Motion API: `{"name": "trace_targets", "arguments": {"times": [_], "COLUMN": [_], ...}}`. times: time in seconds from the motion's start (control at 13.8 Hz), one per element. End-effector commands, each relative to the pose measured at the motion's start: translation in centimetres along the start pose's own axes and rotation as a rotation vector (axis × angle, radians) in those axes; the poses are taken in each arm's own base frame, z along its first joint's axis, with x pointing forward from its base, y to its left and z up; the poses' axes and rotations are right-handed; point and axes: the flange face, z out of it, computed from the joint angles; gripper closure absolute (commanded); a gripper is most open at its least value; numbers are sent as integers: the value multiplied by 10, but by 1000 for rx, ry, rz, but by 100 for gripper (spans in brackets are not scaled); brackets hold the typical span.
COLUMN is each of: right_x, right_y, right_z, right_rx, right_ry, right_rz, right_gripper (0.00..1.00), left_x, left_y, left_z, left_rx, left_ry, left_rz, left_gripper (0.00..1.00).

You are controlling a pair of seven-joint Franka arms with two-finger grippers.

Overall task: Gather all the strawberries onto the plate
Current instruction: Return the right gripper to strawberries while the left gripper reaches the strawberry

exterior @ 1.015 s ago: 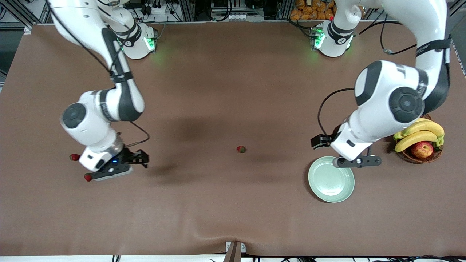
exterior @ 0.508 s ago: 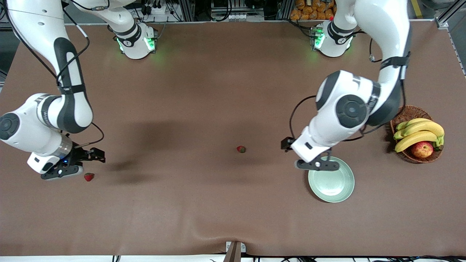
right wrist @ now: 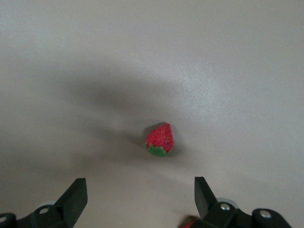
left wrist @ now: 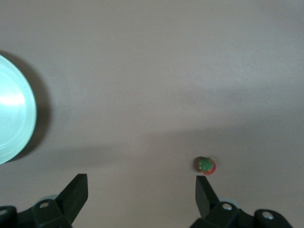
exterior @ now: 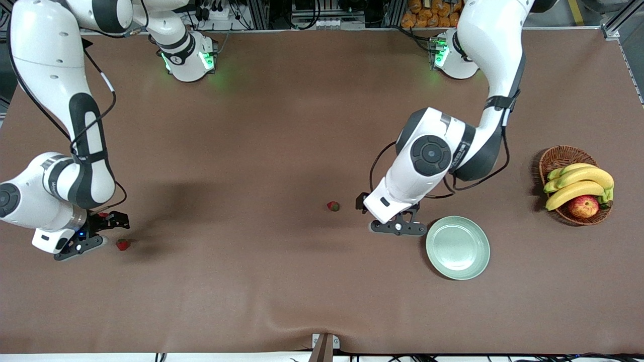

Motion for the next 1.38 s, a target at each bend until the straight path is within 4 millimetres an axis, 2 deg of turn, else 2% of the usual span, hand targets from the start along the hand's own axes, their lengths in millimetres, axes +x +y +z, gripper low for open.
{"name": "trace_targets", "arguments": {"times": [0.0, 0.15, 0.29, 0.51, 0.73, 0.8, 1.16, 1.31], "right_x": [12, 22, 21, 20, 17, 20, 26, 29], "right_y": [1, 3, 5, 6, 15, 15, 17, 16], "right_z": [1, 1, 6, 16, 25, 26, 26, 28], "right_rx": [-2, -16, -16, -14, -22, -23, -76, -95], "right_ry": [8, 14, 9, -4, -6, -1, 38, 58], "right_rz": [-103, -164, -196, -209, -222, -254, -291, -300], "right_gripper": [0, 0, 0, 0, 0, 0, 0, 0], "left_x": [4, -12, -16, -33, -36, -38, -42, -52], "left_y": [17, 50, 59, 88, 89, 99, 96, 107], "left_z": [15, 46, 61, 85, 113, 118, 149, 156], "left_rx": [7, 5, -3, -18, -10, -33, -24, -26], "left_ry": [21, 23, 28, 42, 32, 70, 64, 61], "left_rz": [-12, 8, -5, -38, -22, -8, 8, -11], "left_gripper": [0, 0, 0, 0, 0, 0, 0, 4]}}
